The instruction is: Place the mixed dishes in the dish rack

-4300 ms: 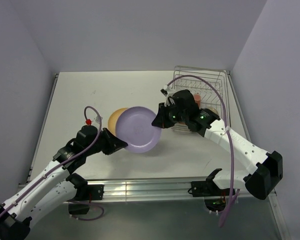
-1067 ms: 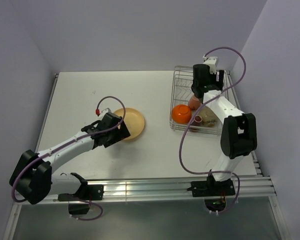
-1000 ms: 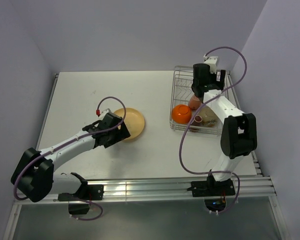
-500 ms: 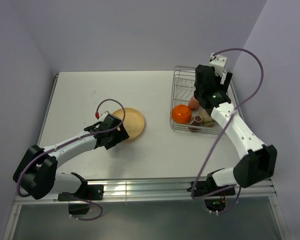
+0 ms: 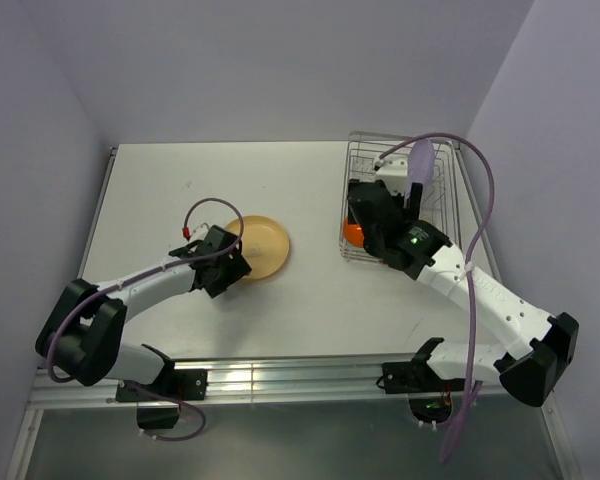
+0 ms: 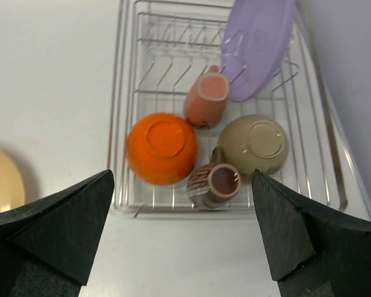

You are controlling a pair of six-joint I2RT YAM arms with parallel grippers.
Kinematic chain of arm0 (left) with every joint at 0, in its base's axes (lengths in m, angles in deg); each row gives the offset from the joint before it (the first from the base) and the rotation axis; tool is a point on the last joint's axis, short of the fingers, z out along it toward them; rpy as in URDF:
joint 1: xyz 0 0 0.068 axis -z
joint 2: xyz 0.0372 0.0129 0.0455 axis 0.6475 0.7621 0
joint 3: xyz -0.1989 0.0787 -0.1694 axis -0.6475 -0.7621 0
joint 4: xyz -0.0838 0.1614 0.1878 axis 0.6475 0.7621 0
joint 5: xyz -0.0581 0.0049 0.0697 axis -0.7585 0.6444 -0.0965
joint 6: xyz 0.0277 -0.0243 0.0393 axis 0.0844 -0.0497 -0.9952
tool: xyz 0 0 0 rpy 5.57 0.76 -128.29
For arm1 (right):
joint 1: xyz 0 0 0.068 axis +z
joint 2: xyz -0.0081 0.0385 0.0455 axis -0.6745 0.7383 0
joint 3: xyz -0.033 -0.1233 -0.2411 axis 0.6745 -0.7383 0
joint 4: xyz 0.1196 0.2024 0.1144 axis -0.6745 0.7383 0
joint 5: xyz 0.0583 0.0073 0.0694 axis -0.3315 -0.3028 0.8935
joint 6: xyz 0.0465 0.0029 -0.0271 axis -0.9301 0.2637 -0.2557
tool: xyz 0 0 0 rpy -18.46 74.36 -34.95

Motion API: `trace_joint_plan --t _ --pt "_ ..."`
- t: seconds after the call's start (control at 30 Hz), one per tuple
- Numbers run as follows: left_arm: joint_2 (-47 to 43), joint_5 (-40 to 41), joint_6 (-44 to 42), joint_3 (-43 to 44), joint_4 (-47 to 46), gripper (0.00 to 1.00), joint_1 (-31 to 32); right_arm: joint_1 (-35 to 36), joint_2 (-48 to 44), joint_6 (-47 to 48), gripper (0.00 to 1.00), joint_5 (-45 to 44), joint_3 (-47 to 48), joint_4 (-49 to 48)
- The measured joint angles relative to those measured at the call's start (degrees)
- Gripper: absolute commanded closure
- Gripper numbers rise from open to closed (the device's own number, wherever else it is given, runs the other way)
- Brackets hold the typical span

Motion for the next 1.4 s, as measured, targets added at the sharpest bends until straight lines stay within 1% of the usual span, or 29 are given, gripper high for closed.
trace_joint_plan --t 0.07,0.13,0.17,0.2,0.27,0.33,0.37,0.4,0.43,0.5,0.6,0.7,0.8,0.87,0.97,1.1,1.23,1.4 --pt "1.92 -0.02 0.02 0.15 0.00 0.30 -0.42 3.39 -0.37 -1.38 0.00 -0.31 -0.35 1.66" --pt "3.39 -0.02 0.00 1.46 -0.09 0.42 -0.59 6.47 -0.39 -2.95 0.00 -0.35 -0.44 3.19" --pt "4.48 -0.07 0.13 2.34 -0.26 0.50 -0.66 7.69 -0.39 -3.56 0.00 -0.39 -0.44 3.82" --pt "5.33 -0.11 0.24 2.84 -0.44 0.56 -0.70 9.14 -0.39 -4.31 0.00 -0.44 -0.46 4.66" --pt "6.58 -0.13 0.09 3.26 -0.61 0.59 -0.81 11.15 -0.44 -5.20 0.00 -0.42 -0.52 5.49" --pt "6.75 -0.13 0.13 3.52 -0.72 0.67 -0.94 12.74 -0.52 -5.99 0.00 -0.39 -0.63 6.21" --pt "6.93 -0.13 0.22 3.52 -0.63 0.81 -1.05 13.46 -0.57 -6.49 0.00 -0.39 -0.63 6.56" --pt "7.13 -0.07 0.66 3.61 -0.68 0.91 -1.18 13.88 -0.59 -6.93 0.00 -0.39 -0.63 6.91" --pt "7.17 0.04 1.31 3.85 -1.33 1.00 -1.44 14.21 -0.59 -7.34 0.00 -0.39 -0.63 7.30" --pt "7.15 -0.98 1.11 5.46 -2.89 1.00 -2.25 14.51 -0.59 -8.15 0.00 -0.09 -0.63 8.00" --pt "6.82 -1.11 0.63 6.03 -2.10 1.00 -2.19 14.51 -0.59 -8.76 0.00 1.70 -0.63 8.22" --pt "4.17 -1.14 -0.35 5.92 0.59 1.00 -2.19 12.83 -0.26 -9.70 0.00 7.21 -0.50 8.44" --pt "-2.47 -1.25 -1.77 5.07 3.54 1.00 -2.23 8.26 0.76 -9.79 0.00 15.76 -0.39 8.09" --pt "-7.76 -1.68 -2.25 4.68 4.92 1.00 -2.23 4.68 1.31 -9.57 0.00 22.95 -0.39 7.19" --pt "-15.72 -2.82 -3.30 4.68 6.25 1.00 -2.23 -0.28 1.22 -9.35 0.00 30.38 -0.94 4.87" --pt "-23.50 -5.33 -4.96 4.68 6.93 1.00 -2.23 -8.55 0.79 -9.44 0.00 48.98 -4.63 -1.44" --pt "-27.47 -8.04 -5.68 4.68 7.15 1.00 -2.23 -13.14 0.74 -11.23 0.01 61.94 -8.11 -6.60" --pt "-28.87 -9.94 -6.47 4.66 7.15 1.00 -2.47 -13.73 0.66 -14.16 0.03 71.69 -9.84 -12.92"
